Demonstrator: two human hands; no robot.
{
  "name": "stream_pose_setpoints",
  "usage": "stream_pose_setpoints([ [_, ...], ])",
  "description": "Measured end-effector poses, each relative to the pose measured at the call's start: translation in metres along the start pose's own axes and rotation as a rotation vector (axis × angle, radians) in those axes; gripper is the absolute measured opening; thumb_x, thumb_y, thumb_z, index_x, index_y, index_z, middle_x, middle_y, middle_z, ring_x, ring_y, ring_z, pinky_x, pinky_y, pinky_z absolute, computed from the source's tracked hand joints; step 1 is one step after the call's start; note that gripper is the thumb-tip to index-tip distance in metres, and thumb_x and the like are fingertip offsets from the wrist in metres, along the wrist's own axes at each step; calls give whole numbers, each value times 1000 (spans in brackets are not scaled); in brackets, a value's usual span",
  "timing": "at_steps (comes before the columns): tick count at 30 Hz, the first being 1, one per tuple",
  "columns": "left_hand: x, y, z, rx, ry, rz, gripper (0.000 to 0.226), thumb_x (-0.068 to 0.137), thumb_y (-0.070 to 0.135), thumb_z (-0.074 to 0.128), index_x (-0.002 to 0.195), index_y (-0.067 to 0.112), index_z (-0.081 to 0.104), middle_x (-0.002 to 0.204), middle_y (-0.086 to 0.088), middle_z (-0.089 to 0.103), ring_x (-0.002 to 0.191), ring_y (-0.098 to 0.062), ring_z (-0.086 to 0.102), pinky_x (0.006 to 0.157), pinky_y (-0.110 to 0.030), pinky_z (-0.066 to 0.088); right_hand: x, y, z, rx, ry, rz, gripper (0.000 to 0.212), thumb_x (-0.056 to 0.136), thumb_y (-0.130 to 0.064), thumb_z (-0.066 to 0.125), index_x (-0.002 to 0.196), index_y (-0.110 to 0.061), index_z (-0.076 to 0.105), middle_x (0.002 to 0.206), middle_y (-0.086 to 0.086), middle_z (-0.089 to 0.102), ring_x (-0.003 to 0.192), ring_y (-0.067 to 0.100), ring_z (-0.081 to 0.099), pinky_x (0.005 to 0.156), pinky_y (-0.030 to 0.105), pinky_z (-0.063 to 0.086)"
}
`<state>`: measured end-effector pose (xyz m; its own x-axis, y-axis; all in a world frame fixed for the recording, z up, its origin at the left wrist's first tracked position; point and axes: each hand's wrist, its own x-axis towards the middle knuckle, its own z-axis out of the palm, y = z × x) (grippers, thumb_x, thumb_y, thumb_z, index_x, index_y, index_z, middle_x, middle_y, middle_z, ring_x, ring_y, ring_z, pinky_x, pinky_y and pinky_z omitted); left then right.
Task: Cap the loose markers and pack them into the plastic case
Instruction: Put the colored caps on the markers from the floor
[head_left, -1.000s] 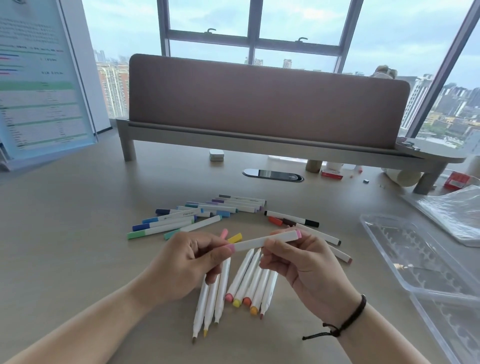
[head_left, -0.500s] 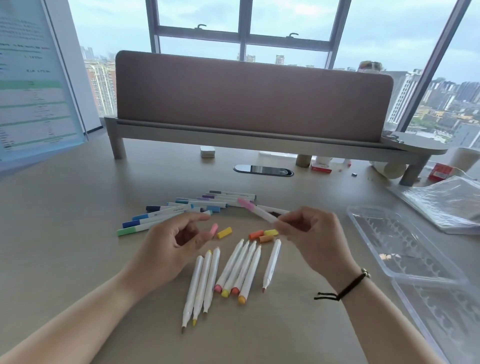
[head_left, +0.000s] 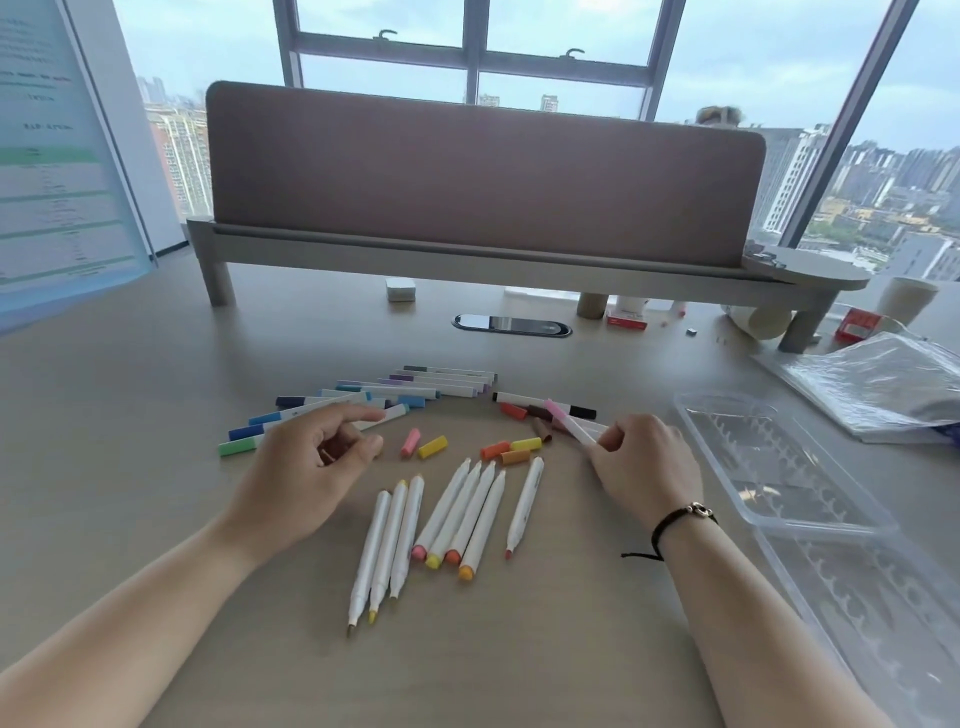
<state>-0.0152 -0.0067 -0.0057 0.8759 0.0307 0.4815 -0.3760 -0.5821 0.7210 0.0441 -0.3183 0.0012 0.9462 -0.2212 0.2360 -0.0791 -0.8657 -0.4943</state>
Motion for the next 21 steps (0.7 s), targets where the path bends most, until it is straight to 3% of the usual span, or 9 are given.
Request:
stream_pose_setpoints([
  [9, 0, 2, -1, 20, 22, -27, 30, 90, 12, 69, 105, 37, 66, 76, 9, 67, 62, -2, 55, 62, -7, 41, 2, 4, 6, 25, -1, -86, 6, 83, -22, 67, 77, -24, 69, 82, -6, 66, 82, 22, 59, 67, 31, 49],
  [15, 0, 5, -2, 62, 25, -40, 25, 90, 12, 69, 114, 19, 70, 72, 10, 67, 64, 0, 57, 62, -5, 41, 10, 11, 12, -3, 46, -29, 7, 82, -22, 65, 78, -25, 69, 88, -3, 69, 88, 25, 62, 70, 32, 51],
  [18, 0, 4, -2, 77, 16, -30, 24, 90, 12, 69, 114, 18, 71, 72, 9, 67, 63, 0, 56, 61, -6, 41, 8, 8, 11, 20, 57, -108, 11, 82, -26, 66, 91, -25, 72, 93, -2, 67, 91, 24, 60, 70, 30, 45],
  [21, 0, 3, -2, 96, 6, -25, 23, 91, 13, 68, 113, 20, 71, 72, 8, 66, 64, -2, 57, 62, -7, 42, -7, -12, 4, 83, 41, -290, 11, 84, -32, 70, 92, -26, 72, 83, -8, 62, 85, 18, 58, 68, 31, 42],
])
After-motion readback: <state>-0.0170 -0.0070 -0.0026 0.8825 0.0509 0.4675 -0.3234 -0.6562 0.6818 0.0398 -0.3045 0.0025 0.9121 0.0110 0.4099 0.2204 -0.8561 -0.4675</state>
